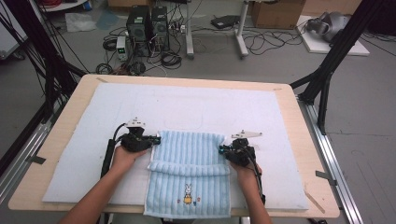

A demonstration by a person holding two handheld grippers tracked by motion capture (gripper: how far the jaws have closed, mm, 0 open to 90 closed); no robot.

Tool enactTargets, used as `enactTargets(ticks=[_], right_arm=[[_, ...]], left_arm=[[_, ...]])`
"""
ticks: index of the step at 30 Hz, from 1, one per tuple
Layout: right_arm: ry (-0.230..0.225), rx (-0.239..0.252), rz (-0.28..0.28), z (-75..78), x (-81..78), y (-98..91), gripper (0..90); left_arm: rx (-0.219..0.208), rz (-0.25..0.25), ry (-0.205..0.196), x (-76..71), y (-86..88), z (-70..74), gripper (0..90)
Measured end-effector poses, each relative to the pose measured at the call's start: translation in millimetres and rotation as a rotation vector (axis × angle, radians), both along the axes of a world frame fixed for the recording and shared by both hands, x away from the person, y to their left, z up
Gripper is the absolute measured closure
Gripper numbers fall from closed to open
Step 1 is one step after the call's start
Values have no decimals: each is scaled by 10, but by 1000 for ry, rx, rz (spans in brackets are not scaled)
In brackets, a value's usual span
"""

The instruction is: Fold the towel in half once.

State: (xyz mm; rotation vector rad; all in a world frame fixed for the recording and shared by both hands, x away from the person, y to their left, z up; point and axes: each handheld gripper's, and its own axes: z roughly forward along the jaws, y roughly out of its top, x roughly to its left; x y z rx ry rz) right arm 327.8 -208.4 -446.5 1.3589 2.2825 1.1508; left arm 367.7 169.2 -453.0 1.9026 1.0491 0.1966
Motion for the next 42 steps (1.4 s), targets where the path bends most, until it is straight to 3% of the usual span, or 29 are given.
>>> enactTargets(ticks=[2,7,9,13,16,18,23,25,32,34,36,40,42], right_arm=[[-13,-12,-6,14,58,40,848],[-30,42,-40,39,252,61,848],[-32,35,-44,45,329,84,848],[-74,32,-56,68,453,137,847],[-90,36,-67,87,539,166,847],[-98,29,-73,101,600,189,846],[-118,26,-82,132,744,235,845],[-126,15,-86,134,800,263,845],[-123,-10,-111,95,918,356,844],[-114,-21,-111,76,924,370,826],[-104,-25,-119,67,926,361,734],[-100,-3,-140,108,905,303,566],[-97,24,-140,142,884,268,520]], left_arm=[[28,4,-7,50,-5,29,860],[21,36,-26,240,34,97,859],[13,48,-32,300,49,90,859],[-4,72,-94,392,87,72,859],[-12,83,-91,498,111,108,859],[-12,89,-120,552,118,144,858],[0,103,-138,690,132,205,855],[-13,115,-172,715,139,191,856],[-11,122,-139,766,166,95,852],[-18,131,-129,767,170,92,797],[-9,140,-118,763,179,90,634],[-25,130,-87,727,216,118,538],[-31,124,-95,685,230,150,513]])
